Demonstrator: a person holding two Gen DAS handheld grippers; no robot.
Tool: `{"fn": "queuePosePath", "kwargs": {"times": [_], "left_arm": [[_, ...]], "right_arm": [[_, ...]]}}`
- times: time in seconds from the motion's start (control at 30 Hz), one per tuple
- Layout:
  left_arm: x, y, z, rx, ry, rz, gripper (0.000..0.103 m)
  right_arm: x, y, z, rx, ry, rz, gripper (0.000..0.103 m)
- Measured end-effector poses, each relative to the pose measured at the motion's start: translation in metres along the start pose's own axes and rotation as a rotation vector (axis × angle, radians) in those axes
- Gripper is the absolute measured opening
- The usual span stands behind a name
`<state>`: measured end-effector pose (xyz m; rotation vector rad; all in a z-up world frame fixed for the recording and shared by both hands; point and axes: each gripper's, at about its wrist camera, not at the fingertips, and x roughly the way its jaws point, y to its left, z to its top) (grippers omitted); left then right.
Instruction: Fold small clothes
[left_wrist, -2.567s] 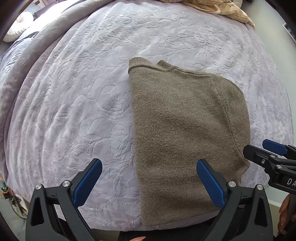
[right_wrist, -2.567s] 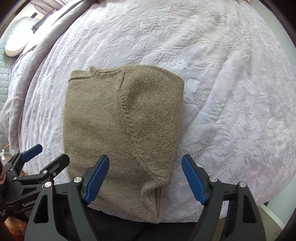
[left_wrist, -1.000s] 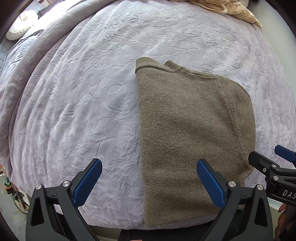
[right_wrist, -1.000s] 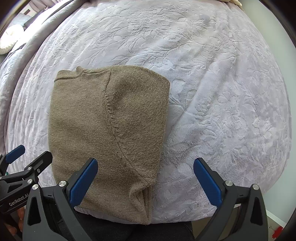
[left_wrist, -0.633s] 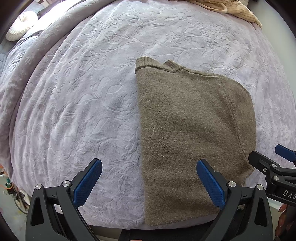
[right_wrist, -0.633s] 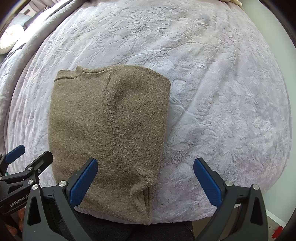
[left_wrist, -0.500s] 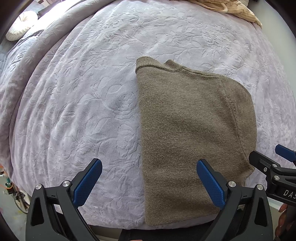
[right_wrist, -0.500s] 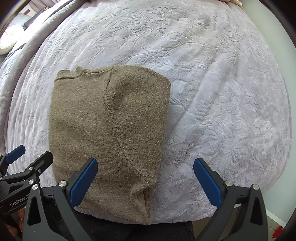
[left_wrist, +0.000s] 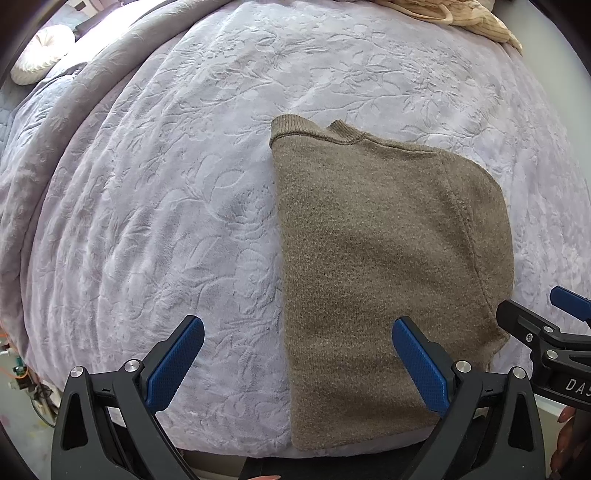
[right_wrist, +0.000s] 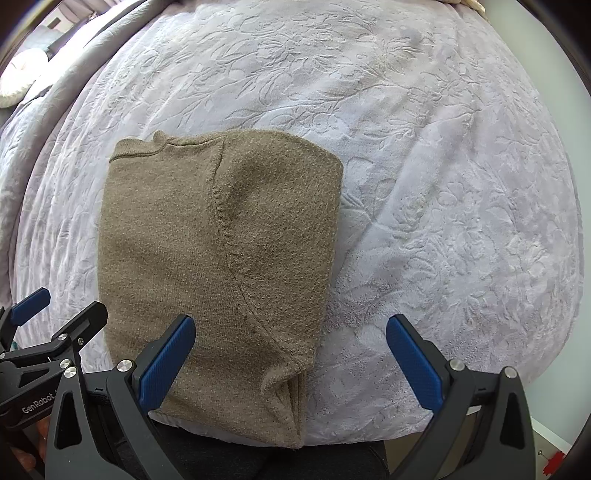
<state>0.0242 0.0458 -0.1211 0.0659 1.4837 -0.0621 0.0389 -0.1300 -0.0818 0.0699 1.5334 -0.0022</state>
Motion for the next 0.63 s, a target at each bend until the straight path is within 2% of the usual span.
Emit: {"fn": "queuePosePath", "kwargs": {"times": [0.63], "left_arm": [[-0.0001,0.002,0.0005,-0.017,-0.009,-0.014,0.102]], "right_arm": [[0.002,0.0012,0.0005,-0.002,0.007,-0.003,0.103]]}}
